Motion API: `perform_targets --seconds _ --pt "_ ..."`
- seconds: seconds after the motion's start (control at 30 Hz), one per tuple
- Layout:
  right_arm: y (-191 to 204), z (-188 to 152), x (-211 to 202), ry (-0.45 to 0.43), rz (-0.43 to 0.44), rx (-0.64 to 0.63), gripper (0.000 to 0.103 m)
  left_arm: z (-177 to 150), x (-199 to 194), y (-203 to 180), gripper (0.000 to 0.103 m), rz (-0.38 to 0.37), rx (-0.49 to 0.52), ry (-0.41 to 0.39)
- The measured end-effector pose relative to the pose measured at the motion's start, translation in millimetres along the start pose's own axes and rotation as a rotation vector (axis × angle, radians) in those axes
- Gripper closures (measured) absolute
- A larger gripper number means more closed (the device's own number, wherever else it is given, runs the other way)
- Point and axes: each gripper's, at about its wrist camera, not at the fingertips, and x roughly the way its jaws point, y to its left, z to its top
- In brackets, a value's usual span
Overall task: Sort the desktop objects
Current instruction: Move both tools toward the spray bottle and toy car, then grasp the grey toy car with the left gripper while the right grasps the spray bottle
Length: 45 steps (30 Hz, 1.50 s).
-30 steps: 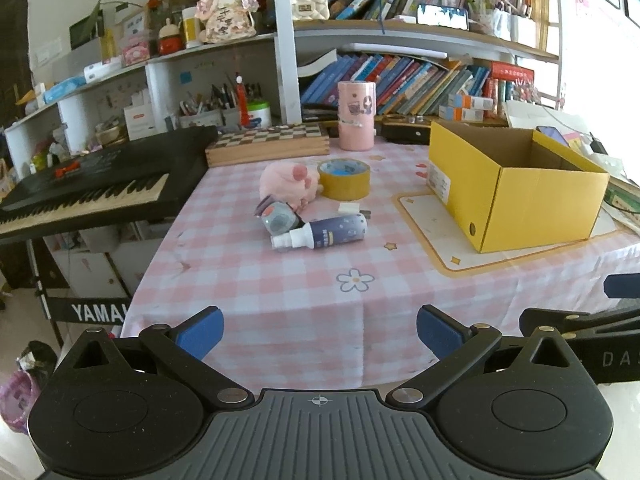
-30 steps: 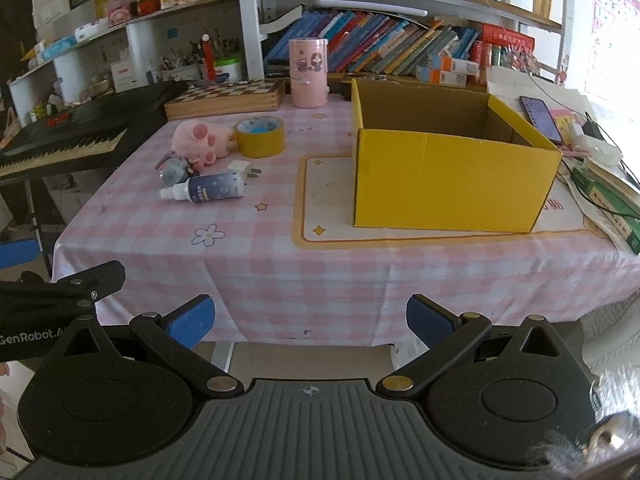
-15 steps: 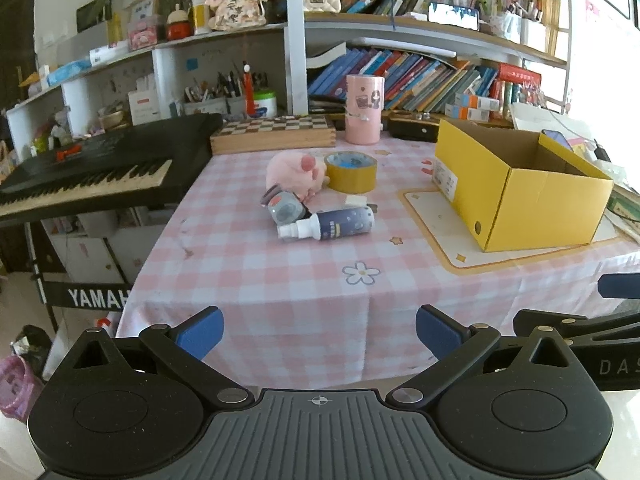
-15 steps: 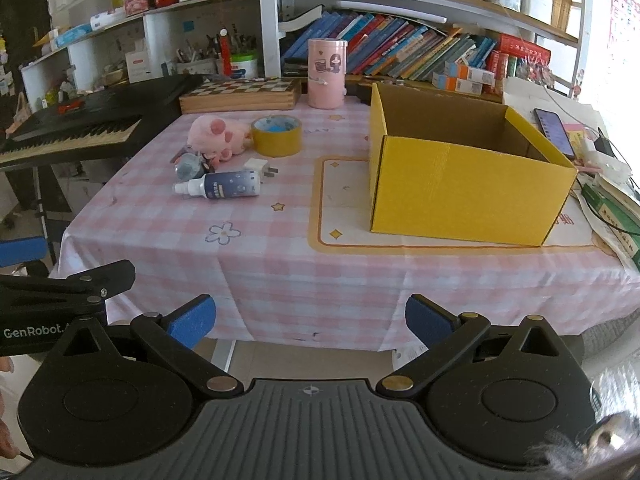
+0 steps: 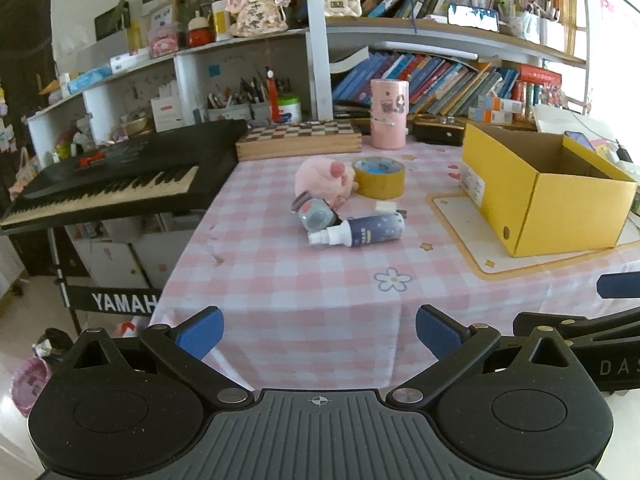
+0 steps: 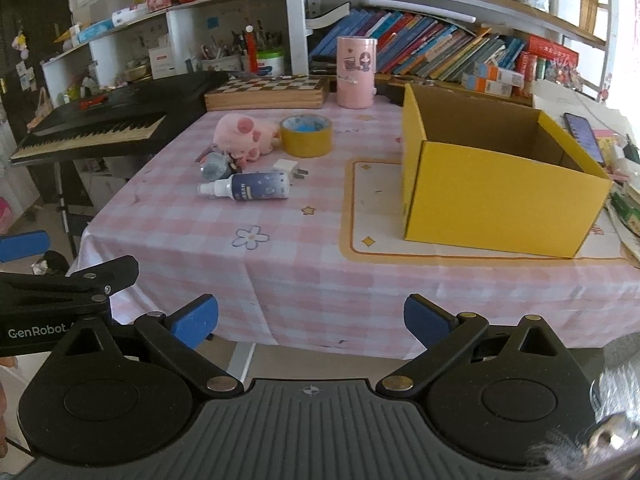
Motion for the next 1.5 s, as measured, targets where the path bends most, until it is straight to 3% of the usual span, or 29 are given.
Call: perform_targets --seconds 0.67,1.27,1.5 --pt "11.0 46.9 62.6 0.031 0.079 -0.124 0.006 24.5 53.5 18.5 0.0 0.084 -0.065 0.062" --pt "13.7 98.8 143.1 0.084 0.246 -0.264 0.006 52.8 98.2 30.8 0.0 0.253 -0.14 0.124" --pt "27.6 108.2 173.5 0.069 0.286 -0.499 0.025 62.0 106.0 37.8 0.0 0.273 -0.187 0.121"
